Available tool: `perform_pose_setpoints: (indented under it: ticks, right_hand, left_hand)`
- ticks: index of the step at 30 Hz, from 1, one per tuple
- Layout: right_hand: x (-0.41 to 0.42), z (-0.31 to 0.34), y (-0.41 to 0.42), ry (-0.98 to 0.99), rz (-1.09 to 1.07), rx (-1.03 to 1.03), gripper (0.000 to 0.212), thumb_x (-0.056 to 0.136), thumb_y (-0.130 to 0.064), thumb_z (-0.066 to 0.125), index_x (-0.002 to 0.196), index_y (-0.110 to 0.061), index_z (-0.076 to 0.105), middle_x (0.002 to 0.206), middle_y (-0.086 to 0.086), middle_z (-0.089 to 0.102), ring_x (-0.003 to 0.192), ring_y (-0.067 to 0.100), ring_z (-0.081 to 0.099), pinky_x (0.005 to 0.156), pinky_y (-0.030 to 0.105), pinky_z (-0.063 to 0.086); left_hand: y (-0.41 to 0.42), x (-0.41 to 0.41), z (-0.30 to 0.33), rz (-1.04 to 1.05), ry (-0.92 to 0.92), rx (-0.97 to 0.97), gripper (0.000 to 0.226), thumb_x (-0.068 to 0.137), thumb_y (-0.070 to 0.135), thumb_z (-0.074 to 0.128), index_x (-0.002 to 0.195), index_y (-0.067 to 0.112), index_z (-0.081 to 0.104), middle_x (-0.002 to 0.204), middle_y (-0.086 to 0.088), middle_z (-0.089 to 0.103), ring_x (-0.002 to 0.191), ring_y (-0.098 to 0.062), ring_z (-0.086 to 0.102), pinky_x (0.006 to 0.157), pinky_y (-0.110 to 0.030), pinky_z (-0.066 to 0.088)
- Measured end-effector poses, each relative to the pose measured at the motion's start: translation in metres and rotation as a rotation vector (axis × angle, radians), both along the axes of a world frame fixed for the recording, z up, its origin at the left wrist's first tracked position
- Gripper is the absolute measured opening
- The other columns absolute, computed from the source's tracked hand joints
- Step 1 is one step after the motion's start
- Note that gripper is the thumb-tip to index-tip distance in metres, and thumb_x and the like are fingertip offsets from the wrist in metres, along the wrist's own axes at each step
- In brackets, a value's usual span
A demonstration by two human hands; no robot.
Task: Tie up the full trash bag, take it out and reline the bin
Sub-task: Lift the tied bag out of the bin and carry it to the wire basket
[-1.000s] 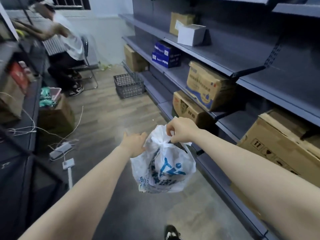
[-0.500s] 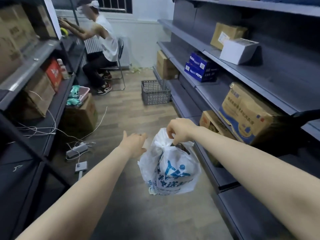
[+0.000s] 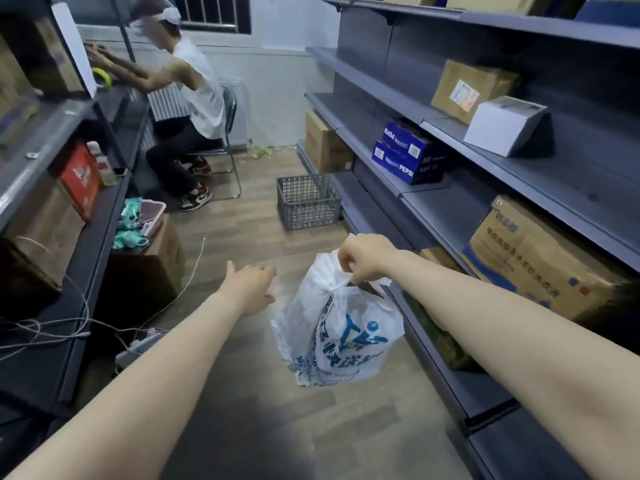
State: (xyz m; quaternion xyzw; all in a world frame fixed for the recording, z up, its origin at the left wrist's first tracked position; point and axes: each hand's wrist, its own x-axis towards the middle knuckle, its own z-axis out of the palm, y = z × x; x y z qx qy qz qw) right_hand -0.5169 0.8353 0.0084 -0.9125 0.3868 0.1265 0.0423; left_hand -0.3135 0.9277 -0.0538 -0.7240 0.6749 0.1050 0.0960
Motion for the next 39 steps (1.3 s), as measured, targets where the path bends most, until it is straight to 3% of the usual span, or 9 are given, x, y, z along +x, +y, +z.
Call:
perform_pose_setpoints:
  ticks: [5, 7, 12, 19, 24, 33, 39]
  right_hand:
    - [0.04, -0.002, -0.053, -0.011, 0.014, -0.053, 0.018, 0.076, -0.011, 0.058, 0.092, -0.016, 0.064, 0.09, -0.004, 0.058, 0.08, 0.018, 0.051, 0.053, 0.024, 0.033]
    - [0.057, -0.001, -0.077, -0.003, 0.027, -0.045, 0.016, 0.075, -0.013, 0.06, 0.09, -0.016, 0.065, 0.091, -0.003, 0.061, 0.08, 0.02, 0.055, 0.058, 0.025, 0.037]
    - [0.1, 0.005, -0.16, 0.042, 0.005, 0.059, 0.011, 0.067, -0.02, 0.071, 0.072, -0.02, 0.062, 0.077, -0.003, 0.064, 0.068, 0.017, 0.056, 0.048, 0.021, 0.036]
    - [0.148, 0.015, -0.276, 0.047, -0.083, 0.171, 0.018, 0.065, -0.022, 0.078, 0.076, -0.012, 0.067, 0.073, -0.002, 0.06, 0.059, 0.01, 0.049, 0.049, 0.023, 0.039]
    - [0.186, 0.011, -0.349, 0.06, -0.171, 0.173, 0.025, 0.063, -0.023, 0.079, 0.083, -0.01, 0.071, 0.074, -0.003, 0.063, 0.063, 0.012, 0.053, 0.055, 0.026, 0.043]
    - [0.254, 0.0, -0.477, 0.003, -0.334, 0.137, 0.017, 0.068, -0.02, 0.077, 0.074, -0.015, 0.062, 0.074, -0.001, 0.061, 0.071, 0.018, 0.056, 0.054, 0.023, 0.041]
    - [0.291, -0.009, -0.558, -0.034, -0.389, 0.082, 0.021, 0.068, -0.023, 0.076, 0.079, -0.019, 0.06, 0.089, 0.001, 0.065, 0.076, 0.02, 0.057, 0.05, 0.022, 0.032]
  left_hand:
    - [-0.054, 0.038, -0.003, -0.015, 0.027, 0.002, 0.048, 0.093, 0.03, 0.051, 0.135, 0.012, 0.034, 0.139, -0.007, 0.044, 0.129, -0.027, 0.04, 0.111, -0.06, 0.015]
    - [-0.079, 0.051, -0.005, -0.025, 0.018, 0.0, 0.048, 0.093, 0.031, 0.051, 0.134, 0.012, 0.035, 0.138, -0.006, 0.045, 0.129, -0.027, 0.039, 0.11, -0.06, 0.014]
    - [-0.167, 0.093, 0.006, -0.044, -0.066, -0.065, 0.043, 0.092, 0.032, 0.051, 0.128, 0.012, 0.039, 0.132, -0.007, 0.047, 0.129, -0.027, 0.036, 0.109, -0.06, 0.016]
    - [-0.291, 0.142, 0.024, -0.032, -0.037, -0.117, 0.042, 0.091, 0.03, 0.05, 0.129, 0.012, 0.041, 0.134, -0.008, 0.047, 0.13, -0.028, 0.036, 0.109, -0.061, 0.016]
    - [-0.358, 0.183, 0.014, -0.086, -0.038, -0.054, 0.047, 0.092, 0.035, 0.051, 0.132, 0.014, 0.038, 0.138, -0.007, 0.045, 0.132, -0.027, 0.035, 0.11, -0.061, 0.017]
    - [-0.514, 0.275, 0.006, -0.199, -0.059, -0.036, 0.043, 0.09, 0.034, 0.055, 0.127, 0.015, 0.042, 0.132, -0.007, 0.049, 0.128, -0.027, 0.039, 0.11, -0.061, 0.018]
    - [-0.611, 0.309, 0.002, -0.264, -0.071, -0.005, 0.044, 0.091, 0.034, 0.053, 0.129, 0.013, 0.042, 0.134, -0.007, 0.048, 0.129, -0.027, 0.039, 0.109, -0.061, 0.02]
